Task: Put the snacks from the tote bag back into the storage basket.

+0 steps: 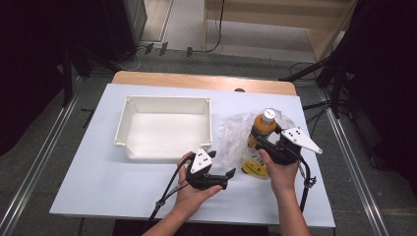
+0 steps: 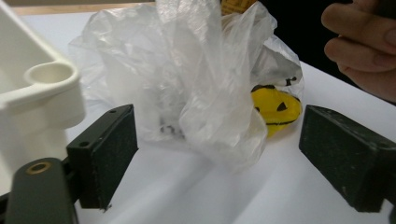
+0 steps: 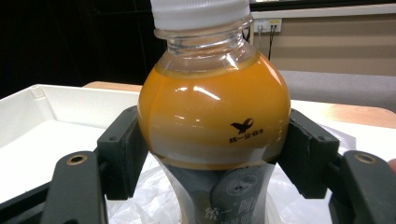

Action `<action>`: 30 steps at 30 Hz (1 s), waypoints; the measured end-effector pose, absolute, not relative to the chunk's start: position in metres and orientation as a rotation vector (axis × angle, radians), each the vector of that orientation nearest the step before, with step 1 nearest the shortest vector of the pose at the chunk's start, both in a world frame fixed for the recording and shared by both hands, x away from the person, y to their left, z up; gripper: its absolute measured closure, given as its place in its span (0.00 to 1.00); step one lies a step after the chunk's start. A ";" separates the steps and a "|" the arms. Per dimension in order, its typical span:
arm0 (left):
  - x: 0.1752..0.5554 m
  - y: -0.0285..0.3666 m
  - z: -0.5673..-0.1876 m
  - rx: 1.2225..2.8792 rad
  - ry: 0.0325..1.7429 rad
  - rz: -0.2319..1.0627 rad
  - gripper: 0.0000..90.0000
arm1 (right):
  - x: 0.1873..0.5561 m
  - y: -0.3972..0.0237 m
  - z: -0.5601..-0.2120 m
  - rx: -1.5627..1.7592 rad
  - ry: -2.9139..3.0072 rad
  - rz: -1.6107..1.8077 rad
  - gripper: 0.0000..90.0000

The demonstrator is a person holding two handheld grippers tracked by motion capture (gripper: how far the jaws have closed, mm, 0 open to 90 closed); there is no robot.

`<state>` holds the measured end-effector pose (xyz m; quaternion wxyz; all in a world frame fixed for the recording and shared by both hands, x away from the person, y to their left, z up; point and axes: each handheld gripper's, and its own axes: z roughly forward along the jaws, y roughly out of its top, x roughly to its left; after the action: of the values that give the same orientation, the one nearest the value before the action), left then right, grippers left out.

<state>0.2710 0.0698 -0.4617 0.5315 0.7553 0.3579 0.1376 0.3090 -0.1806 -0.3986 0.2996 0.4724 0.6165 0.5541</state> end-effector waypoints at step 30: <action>0.252 0.215 -0.454 1.731 0.982 0.519 0.00 | 0.308 -0.184 -0.401 1.273 1.653 1.447 0.35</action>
<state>0.2518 0.2152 -0.4545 0.5161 0.7209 0.4090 0.2159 0.3084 -0.1843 -0.4006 0.2967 0.4789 0.6216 0.5443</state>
